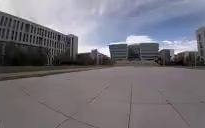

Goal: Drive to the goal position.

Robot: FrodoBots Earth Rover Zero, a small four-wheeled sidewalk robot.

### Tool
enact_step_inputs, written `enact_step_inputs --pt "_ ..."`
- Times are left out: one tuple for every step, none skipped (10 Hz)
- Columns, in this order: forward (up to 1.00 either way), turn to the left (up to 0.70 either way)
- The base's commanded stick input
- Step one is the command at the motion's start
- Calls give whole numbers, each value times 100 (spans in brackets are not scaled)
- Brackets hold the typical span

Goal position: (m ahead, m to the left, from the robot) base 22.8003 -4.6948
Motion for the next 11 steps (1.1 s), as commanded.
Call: enact_step_inputs --pt "4 0" --pt "1 0" --pt "2 0" --pt "4 0" --pt "4 0" --pt "4 0" --pt "4 0" --pt "4 0" --pt "4 0" --pt "4 0" --pt "4 0"
